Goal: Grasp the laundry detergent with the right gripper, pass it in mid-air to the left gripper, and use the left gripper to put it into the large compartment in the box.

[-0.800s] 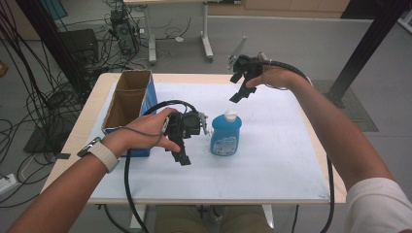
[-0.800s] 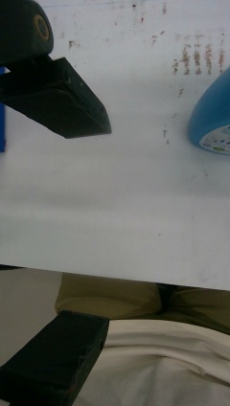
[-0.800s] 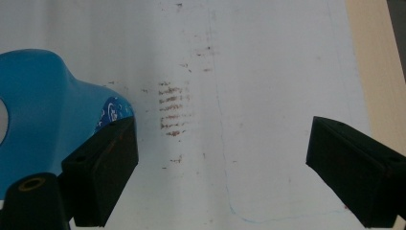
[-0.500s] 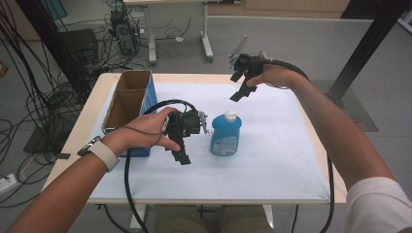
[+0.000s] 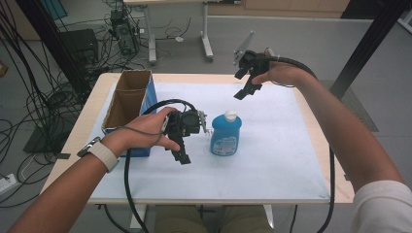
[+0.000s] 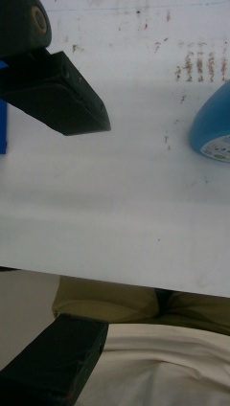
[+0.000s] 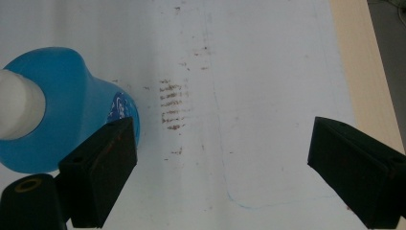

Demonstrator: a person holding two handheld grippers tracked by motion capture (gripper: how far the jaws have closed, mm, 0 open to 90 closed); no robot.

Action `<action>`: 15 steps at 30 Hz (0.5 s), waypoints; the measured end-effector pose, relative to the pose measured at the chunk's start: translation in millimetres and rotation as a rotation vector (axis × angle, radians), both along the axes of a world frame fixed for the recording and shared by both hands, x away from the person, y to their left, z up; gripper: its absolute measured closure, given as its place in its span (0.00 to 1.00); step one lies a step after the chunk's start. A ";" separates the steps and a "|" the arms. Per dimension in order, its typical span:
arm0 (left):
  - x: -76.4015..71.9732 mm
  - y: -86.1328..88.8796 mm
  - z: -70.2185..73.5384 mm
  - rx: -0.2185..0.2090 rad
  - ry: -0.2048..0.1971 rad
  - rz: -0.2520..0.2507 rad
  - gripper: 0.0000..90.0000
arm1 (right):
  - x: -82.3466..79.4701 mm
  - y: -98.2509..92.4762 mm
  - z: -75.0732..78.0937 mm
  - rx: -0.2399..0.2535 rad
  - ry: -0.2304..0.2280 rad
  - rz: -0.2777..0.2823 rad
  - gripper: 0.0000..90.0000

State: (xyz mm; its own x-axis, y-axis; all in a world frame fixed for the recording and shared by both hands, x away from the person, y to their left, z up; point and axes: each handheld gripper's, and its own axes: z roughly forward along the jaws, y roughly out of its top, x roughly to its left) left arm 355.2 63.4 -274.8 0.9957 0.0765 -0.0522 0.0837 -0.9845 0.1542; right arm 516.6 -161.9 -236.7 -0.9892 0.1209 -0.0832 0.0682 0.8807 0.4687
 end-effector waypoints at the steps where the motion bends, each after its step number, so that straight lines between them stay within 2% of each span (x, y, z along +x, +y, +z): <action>1: 0.0 0.0 0.0 0.000 0.000 0.000 0.08 | 0.0 0.0 0.0 0.000 0.000 0.000 0.10; 4: 0.4 0.6 -0.1 0.007 -0.001 -0.003 0.09 | -3.9 -3.9 4.5 0.015 -0.008 -0.005 0.10; 13: 1.5 2.6 0.1 0.003 -0.011 0.006 0.09 | -13.4 -11.9 11.0 0.017 -0.003 -0.010 0.10; 15: 1.7 3.0 0.4 0.006 -0.012 0.006 0.09 | -16.1 -14.8 12.4 0.014 -0.025 -0.012 0.10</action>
